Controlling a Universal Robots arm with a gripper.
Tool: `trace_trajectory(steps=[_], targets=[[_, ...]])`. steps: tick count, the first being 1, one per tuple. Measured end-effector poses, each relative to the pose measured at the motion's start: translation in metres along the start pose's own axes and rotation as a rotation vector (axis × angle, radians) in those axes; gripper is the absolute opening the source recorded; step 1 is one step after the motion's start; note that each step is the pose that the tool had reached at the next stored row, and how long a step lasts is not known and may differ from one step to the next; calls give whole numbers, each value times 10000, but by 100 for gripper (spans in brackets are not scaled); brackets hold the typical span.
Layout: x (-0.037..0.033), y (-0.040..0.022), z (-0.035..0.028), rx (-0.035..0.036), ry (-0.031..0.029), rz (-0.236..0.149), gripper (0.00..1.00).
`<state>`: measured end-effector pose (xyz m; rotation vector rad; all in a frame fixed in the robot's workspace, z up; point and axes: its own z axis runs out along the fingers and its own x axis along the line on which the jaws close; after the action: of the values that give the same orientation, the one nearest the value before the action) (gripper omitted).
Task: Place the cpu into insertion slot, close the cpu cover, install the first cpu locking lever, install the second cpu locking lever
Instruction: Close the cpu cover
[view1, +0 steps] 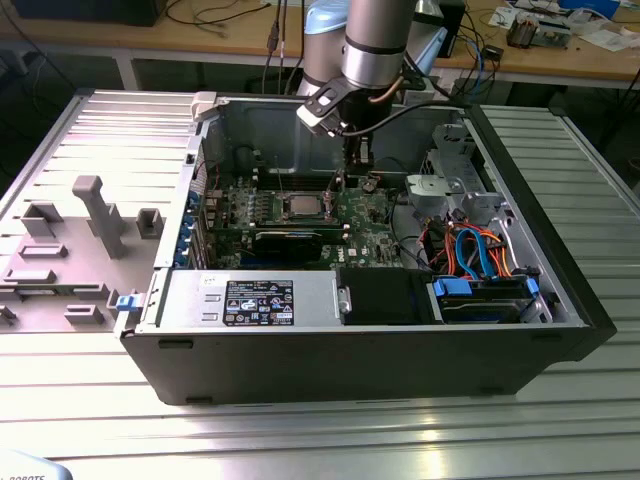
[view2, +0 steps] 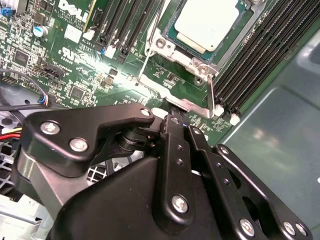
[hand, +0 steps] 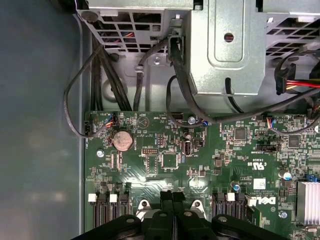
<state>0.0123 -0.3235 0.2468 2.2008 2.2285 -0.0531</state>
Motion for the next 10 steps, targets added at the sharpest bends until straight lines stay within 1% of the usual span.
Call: trace_trajectory(steps=[3, 8, 10], targets=[[0, -11, 4, 46, 2, -25, 11], [1, -32, 11, 189, 3, -70, 11], [-1, -36, 14, 227, 3, -101, 11]])
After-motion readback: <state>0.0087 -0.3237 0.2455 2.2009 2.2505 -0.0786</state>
